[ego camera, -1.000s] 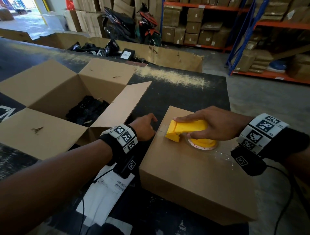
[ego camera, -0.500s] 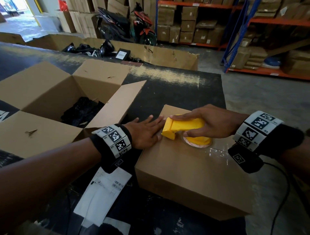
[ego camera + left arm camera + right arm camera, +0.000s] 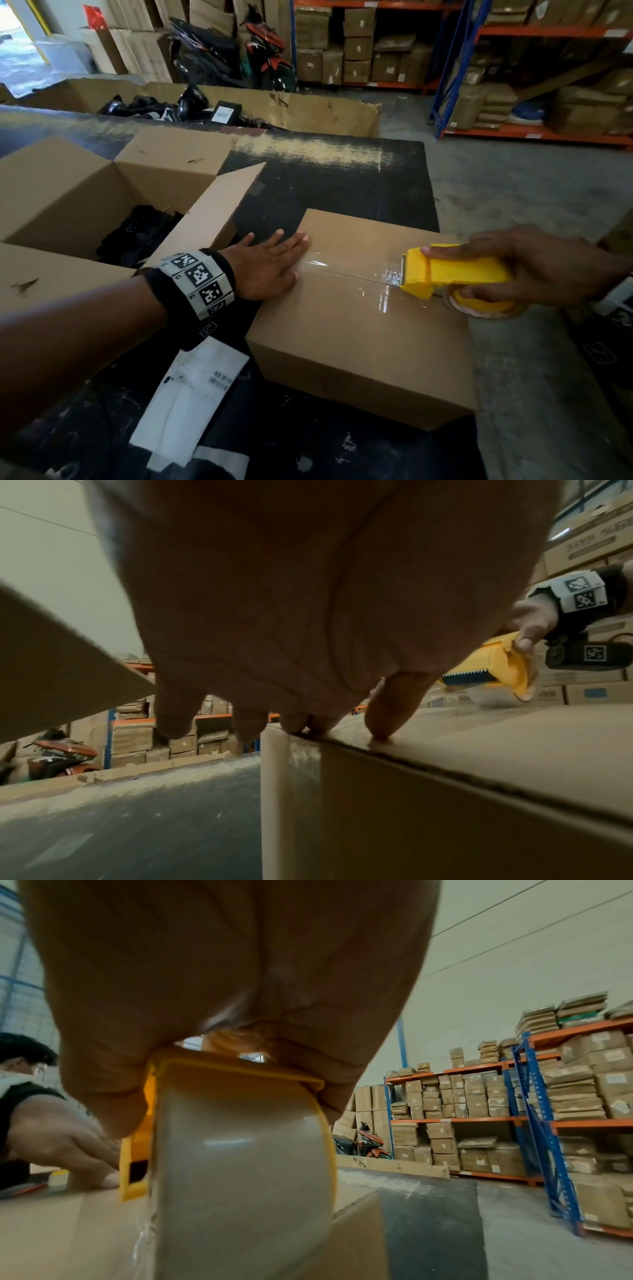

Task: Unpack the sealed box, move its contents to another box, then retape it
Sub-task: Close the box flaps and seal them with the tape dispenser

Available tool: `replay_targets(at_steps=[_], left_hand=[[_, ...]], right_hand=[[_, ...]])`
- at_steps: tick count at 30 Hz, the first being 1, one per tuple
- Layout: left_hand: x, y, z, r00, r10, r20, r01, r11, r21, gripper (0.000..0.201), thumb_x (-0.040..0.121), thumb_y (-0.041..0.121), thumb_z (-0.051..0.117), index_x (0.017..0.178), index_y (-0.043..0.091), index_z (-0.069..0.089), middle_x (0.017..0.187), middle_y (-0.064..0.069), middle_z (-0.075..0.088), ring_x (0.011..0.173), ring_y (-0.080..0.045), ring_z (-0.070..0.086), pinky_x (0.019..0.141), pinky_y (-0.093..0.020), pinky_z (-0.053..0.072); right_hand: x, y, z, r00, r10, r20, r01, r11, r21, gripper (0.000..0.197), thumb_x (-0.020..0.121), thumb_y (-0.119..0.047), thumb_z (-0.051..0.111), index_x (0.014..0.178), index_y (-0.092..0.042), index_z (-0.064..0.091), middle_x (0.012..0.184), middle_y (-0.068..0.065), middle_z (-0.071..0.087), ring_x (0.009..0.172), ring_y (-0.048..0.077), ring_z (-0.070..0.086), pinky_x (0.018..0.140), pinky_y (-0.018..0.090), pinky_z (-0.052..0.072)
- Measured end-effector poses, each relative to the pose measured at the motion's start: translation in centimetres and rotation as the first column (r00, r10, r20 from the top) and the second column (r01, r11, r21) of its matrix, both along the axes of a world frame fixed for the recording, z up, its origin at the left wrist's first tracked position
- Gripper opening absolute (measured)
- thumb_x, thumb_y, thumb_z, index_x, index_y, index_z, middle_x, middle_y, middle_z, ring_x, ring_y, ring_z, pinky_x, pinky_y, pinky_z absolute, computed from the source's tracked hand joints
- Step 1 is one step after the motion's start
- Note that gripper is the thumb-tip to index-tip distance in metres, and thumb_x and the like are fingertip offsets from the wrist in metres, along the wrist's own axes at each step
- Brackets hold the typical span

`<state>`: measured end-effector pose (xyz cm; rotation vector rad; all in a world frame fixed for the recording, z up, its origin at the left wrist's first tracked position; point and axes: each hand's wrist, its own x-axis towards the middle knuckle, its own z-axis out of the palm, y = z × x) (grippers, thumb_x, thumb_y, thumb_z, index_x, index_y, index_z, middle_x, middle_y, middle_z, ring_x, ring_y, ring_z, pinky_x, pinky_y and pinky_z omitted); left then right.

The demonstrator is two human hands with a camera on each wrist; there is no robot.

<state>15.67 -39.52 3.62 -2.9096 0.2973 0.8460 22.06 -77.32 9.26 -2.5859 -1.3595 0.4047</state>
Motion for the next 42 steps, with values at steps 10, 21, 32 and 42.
replay_targets(at_steps=[10, 21, 32, 42], left_hand=[[-0.4, -9.4, 0.2, 0.996, -0.079, -0.042, 0.081, 0.996, 0.025, 0.106, 0.091, 0.081, 0.028, 0.157, 0.019, -0.027, 0.163, -0.008, -0.033, 0.154, -0.029, -0.022, 0.127, -0.05, 0.0], [0.1, -13.4, -1.3, 0.996, -0.085, -0.01, 0.085, 0.996, -0.025, 0.13, 0.077, 0.093, 0.037, 0.155, 0.013, -0.029, 0.162, -0.006, -0.037, 0.152, -0.026, -0.029, 0.126, -0.046, -0.005], [0.0, -13.0, -1.1, 0.994, -0.102, -0.04, 0.102, 0.995, -0.02, 0.127, 0.077, 0.093, 0.035, 0.155, 0.015, -0.029, 0.162, -0.006, -0.036, 0.152, -0.025, -0.027, 0.127, -0.049, -0.001], [-0.2, -13.4, -0.3, 0.987, -0.148, -0.06, 0.15, 0.989, 0.019, 0.125, 0.078, 0.092, 0.03, 0.154, 0.014, -0.031, 0.161, -0.008, -0.037, 0.152, -0.025, -0.025, 0.127, -0.051, 0.004]], right_hand=[[0.9, 0.5, -0.6, 1.0, 0.021, 0.011, -0.021, 1.0, -0.011, 0.065, 0.077, -0.078, 0.043, 0.136, -0.078, 0.017, 0.1, -0.017, 0.056, 0.087, 0.0, 0.055, 0.076, 0.017, 0.041], [1.4, 1.5, -0.3, 0.997, 0.038, 0.068, -0.031, 0.995, -0.091, 0.062, 0.085, -0.065, 0.054, 0.139, -0.072, 0.024, 0.104, -0.017, 0.055, 0.085, 0.002, 0.054, 0.073, 0.013, 0.039], [0.1, -5.2, -0.5, 0.999, -0.032, 0.014, 0.032, 0.999, -0.024, 0.066, 0.079, -0.071, 0.055, 0.136, -0.077, 0.021, 0.099, -0.025, 0.056, 0.088, -0.006, 0.056, 0.076, 0.012, 0.042], [-1.0, -11.1, -2.0, 0.996, -0.09, 0.028, 0.091, 0.996, -0.019, 0.067, 0.08, -0.071, 0.058, 0.136, -0.077, 0.021, 0.096, -0.025, 0.057, 0.084, -0.006, 0.057, 0.077, 0.017, 0.046]])
